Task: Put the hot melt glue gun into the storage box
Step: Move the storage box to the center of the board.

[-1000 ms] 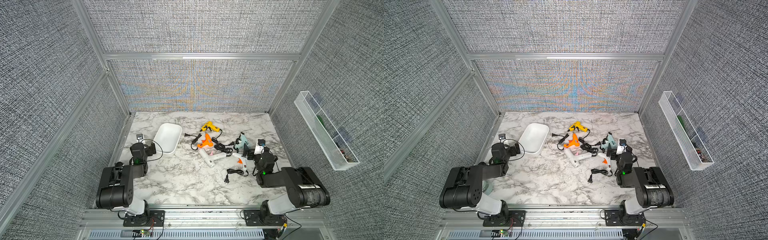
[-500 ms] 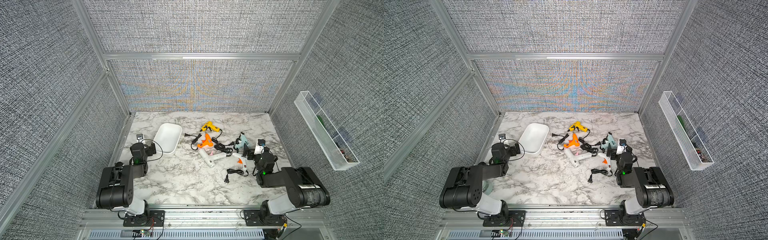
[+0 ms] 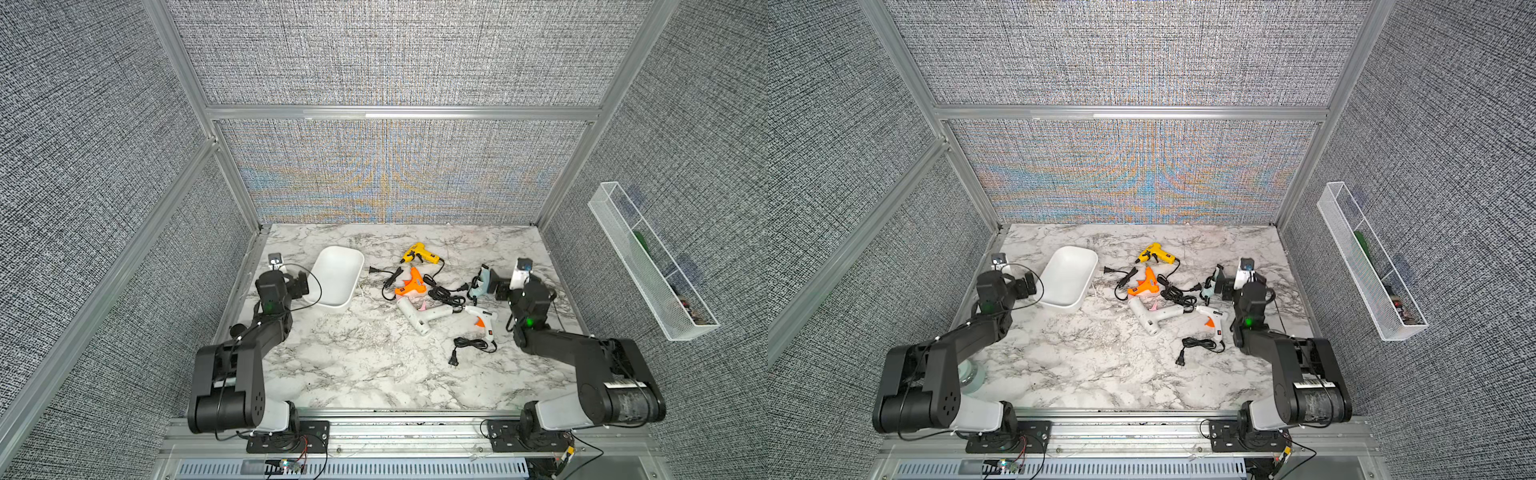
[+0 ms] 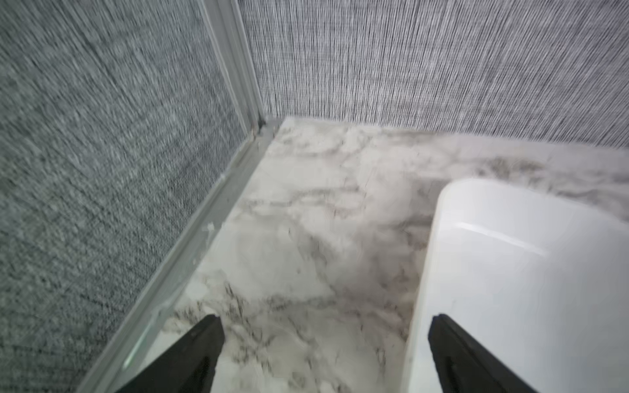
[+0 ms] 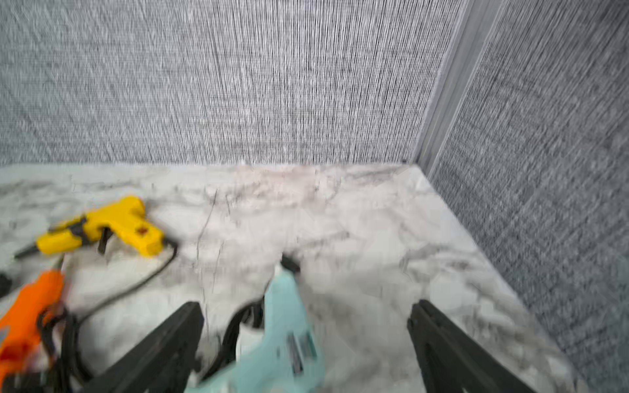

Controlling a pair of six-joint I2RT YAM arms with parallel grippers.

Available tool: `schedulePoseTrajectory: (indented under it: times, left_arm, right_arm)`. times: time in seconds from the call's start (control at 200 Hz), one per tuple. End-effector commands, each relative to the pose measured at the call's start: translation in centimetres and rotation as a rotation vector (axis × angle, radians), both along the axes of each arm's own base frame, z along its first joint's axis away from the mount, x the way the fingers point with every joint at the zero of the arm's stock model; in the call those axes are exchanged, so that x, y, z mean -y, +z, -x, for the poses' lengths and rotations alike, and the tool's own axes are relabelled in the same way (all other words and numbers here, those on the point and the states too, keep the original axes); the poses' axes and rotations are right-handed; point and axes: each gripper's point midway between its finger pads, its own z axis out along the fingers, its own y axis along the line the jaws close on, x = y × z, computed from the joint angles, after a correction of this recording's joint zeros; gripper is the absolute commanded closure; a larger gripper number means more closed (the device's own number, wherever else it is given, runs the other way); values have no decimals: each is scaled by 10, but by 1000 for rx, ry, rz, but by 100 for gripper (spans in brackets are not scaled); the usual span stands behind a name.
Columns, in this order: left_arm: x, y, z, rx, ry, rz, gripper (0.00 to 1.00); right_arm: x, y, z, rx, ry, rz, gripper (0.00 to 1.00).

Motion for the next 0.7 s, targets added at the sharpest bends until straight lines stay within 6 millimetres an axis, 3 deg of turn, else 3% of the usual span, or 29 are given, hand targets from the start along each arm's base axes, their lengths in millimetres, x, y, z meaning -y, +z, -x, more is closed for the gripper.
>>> schedulePoseTrajectory:
  times: [0.0,0.06,0.07,0.095,0.16,0.215,0.305,0.42,0.455,0.541,0.616,0.696]
  left_arm:
    - [11,13,22,-118,-18,61,4]
    - [7,28,33,-188,45,91,11]
    - [6,29,35,-201,59,101,12]
    - [6,34,39,-225,89,132,17]
    - [10,34,55,-328,153,212,33]
    - [17,36,72,-400,211,241,34]
    - [35,41,98,-447,275,367,39]
    - [42,20,133,-623,456,536,72]
    - [46,12,141,-704,499,554,71]
    - [56,5,151,-842,563,557,60]
    - [69,0,152,-938,588,560,48]
    - [84,-12,148,-999,615,602,43]
  right_arm:
    - [-15,-4,3,-219,8,151,1]
    - [-27,7,7,-254,3,213,1]
    - [-30,19,4,-236,0,215,1]
    - [-35,26,5,-239,-10,221,1]
    - [-44,40,6,-259,-41,171,1]
    - [-51,47,3,-303,-47,98,1]
    - [-64,45,0,-433,-51,34,1]
    - [-89,43,-5,-500,-2,36,1]
    - [-96,42,-7,-512,14,40,1]
    - [-109,40,-11,-529,44,39,1]
    - [-117,38,-16,-547,65,29,1]
    - [-124,35,-20,-566,86,18,1]
